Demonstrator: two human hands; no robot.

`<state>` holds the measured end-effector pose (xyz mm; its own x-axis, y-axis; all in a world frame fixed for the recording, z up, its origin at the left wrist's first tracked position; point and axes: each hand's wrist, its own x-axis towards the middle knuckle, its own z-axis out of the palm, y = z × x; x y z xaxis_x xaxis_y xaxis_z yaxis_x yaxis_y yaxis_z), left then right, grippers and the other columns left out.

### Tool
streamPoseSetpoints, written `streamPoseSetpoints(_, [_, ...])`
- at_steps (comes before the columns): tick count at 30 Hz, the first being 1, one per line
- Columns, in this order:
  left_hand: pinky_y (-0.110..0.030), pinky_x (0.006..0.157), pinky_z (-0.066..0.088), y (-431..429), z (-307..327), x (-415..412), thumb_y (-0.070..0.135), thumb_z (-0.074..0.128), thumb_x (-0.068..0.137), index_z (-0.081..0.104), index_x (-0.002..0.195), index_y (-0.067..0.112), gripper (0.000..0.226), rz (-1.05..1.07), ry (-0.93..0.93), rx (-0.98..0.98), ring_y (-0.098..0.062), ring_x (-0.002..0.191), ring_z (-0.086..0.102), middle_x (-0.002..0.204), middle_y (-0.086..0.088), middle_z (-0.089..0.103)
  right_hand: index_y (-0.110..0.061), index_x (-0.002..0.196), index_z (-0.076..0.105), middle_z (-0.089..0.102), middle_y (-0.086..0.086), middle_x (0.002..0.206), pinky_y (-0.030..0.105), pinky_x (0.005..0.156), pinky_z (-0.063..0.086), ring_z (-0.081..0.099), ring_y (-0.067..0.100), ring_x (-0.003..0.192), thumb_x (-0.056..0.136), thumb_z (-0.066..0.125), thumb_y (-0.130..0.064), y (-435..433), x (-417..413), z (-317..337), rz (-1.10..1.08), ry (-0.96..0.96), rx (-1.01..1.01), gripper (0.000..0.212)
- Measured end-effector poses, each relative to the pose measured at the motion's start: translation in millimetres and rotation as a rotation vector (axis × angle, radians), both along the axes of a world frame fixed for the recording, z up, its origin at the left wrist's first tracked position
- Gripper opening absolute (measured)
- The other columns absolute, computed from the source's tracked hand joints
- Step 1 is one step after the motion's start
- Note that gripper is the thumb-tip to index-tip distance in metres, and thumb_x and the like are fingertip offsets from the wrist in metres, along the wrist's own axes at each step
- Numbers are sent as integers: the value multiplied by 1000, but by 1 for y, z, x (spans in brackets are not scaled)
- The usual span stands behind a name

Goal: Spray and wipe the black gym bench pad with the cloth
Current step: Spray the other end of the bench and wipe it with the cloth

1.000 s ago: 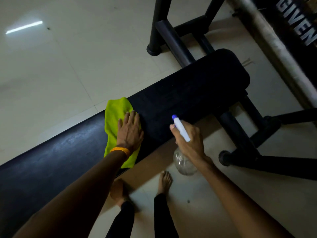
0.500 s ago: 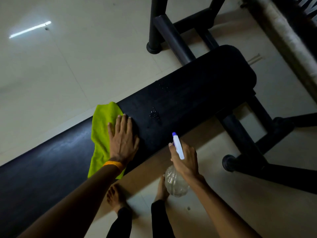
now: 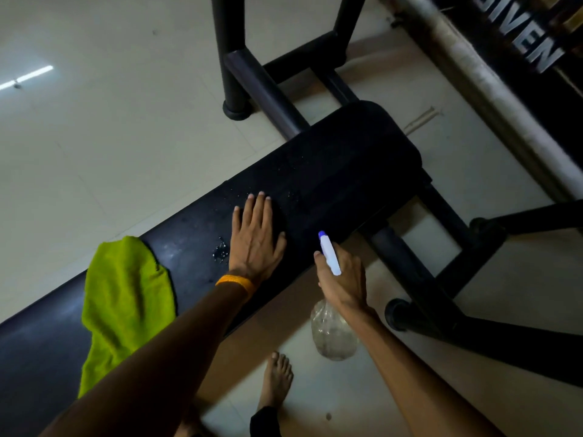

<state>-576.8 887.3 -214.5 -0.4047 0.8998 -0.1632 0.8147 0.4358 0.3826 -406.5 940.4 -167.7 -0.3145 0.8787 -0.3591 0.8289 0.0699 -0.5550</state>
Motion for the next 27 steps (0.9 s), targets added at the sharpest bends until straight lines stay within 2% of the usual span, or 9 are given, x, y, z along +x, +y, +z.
streamPoseSetpoints(5, [-54,127,7,25,-11,-1,53,21,92,22,159,2,84,-7,34,-16,-34,158,12,169,-17,18,-18,86,61,65,0,69,44,72,58,70,20,65,96,56,-39,24,19,-2,-112,77,-39,24])
streamPoseSetpoints(8, [-56,128,7,40,-18,-1,56,22,92,22,159,2,86,18,70,-34,-34,158,11,169,-17,17,-15,85,62,65,-2,68,41,67,60,71,16,59,97,60,-33,50,23,2,-178,125,-37,22])
streamPoseSetpoints(10, [-57,127,8,46,-25,2,56,26,93,23,159,1,86,43,95,-24,-35,157,12,169,-17,18,-19,83,60,64,-1,68,37,64,58,71,17,58,95,58,-37,72,23,5,-181,112,-6,21])
streamPoseSetpoints(12, [-57,127,8,45,-31,5,55,29,94,22,159,1,85,48,128,-21,-34,158,11,169,-17,17,-22,89,61,65,-2,73,38,67,58,70,21,63,91,53,-43,90,21,4,-181,70,43,23])
streamPoseSetpoints(14, [-57,127,7,45,-36,6,54,31,95,21,160,2,84,49,158,-27,-33,158,9,170,-16,16,-19,94,62,67,0,79,38,69,57,70,24,67,91,52,-41,105,19,1,-195,15,65,24])
streamPoseSetpoints(18, [-57,127,5,47,-38,7,53,31,95,20,160,2,84,50,171,-31,-33,158,7,170,-16,15,-14,87,61,57,1,72,31,62,37,54,24,67,95,56,-25,115,16,3,-121,-113,101,14])
streamPoseSetpoints(20, [-57,127,4,47,-38,7,53,32,95,19,160,1,84,52,169,-29,-34,158,7,170,-16,15,-16,87,61,57,0,70,29,62,35,50,19,64,95,57,-23,110,19,3,-82,-100,108,11])
streamPoseSetpoints(23, [-58,127,5,47,-36,7,53,31,94,21,159,1,84,46,159,-29,-34,158,8,169,-17,16,-19,79,55,65,2,66,28,57,40,58,17,61,91,59,-23,95,28,-1,-66,-38,115,13])
streamPoseSetpoints(27, [-59,127,7,47,-31,6,54,29,94,24,158,0,84,39,135,-39,-36,157,11,168,-18,19,-23,85,58,67,0,72,33,64,55,67,17,65,91,59,-30,75,30,0,-59,31,64,9])
